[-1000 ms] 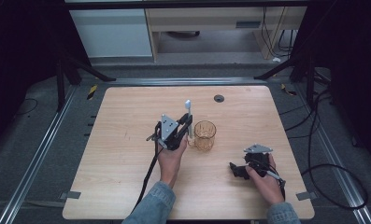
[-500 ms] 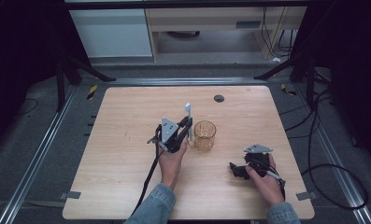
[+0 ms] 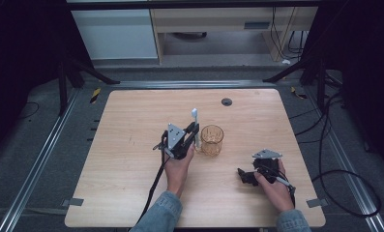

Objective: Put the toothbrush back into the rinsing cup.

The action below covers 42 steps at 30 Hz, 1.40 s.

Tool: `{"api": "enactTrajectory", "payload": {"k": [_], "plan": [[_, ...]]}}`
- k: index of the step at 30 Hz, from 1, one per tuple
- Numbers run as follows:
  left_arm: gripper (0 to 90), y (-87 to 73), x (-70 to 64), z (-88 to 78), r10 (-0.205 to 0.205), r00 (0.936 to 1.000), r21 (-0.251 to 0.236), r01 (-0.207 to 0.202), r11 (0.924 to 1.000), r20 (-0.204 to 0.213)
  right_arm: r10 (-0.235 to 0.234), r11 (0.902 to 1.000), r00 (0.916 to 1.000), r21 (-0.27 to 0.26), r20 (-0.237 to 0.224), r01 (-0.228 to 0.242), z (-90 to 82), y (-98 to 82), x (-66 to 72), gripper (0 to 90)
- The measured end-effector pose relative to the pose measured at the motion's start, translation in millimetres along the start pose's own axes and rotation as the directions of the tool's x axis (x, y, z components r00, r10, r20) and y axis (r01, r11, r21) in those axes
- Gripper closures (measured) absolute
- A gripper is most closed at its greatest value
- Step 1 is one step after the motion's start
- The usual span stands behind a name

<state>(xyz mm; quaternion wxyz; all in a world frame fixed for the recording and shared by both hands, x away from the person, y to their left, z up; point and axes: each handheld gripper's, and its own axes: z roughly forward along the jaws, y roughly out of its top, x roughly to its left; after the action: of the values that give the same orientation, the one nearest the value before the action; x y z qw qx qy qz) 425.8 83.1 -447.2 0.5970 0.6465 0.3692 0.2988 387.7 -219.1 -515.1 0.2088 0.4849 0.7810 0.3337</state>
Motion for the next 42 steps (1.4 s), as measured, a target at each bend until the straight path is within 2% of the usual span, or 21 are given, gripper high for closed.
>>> {"api": "enactTrajectory", "payload": {"k": [12,16,30,42], "plan": [[78.7,-4.7,-1.1,1.0,-0.006,1.0,0.004,0.006,1.0,0.001,-0.002,1.0,1.0,0.0,0.0,0.002,0.0,0.0,-0.2,0.5],[78.7,-6.4,-2.6,2.1,0.006,1.0,0.01,-0.006,0.9999,0.002,-0.002,1.0,1.0,0.0,0.001,0.002,0.0,0.0,-0.2,0.5],[78.6,-13.7,-1.1,2.1,-0.005,1.0,0.014,0.005,0.9999,0.001,0.001,1.0,1.0,0.002,-0.004,-0.001,-0.3,0.2,-0.1,0.5],[78.4,-17.5,-2.8,2.4,0.011,0.9999,0.01,-0.011,0.9999,-0.001,-0.004,1.0,1.0,0.001,-0.002,0.004,0.0,0.1,-0.3,0.5]]}}
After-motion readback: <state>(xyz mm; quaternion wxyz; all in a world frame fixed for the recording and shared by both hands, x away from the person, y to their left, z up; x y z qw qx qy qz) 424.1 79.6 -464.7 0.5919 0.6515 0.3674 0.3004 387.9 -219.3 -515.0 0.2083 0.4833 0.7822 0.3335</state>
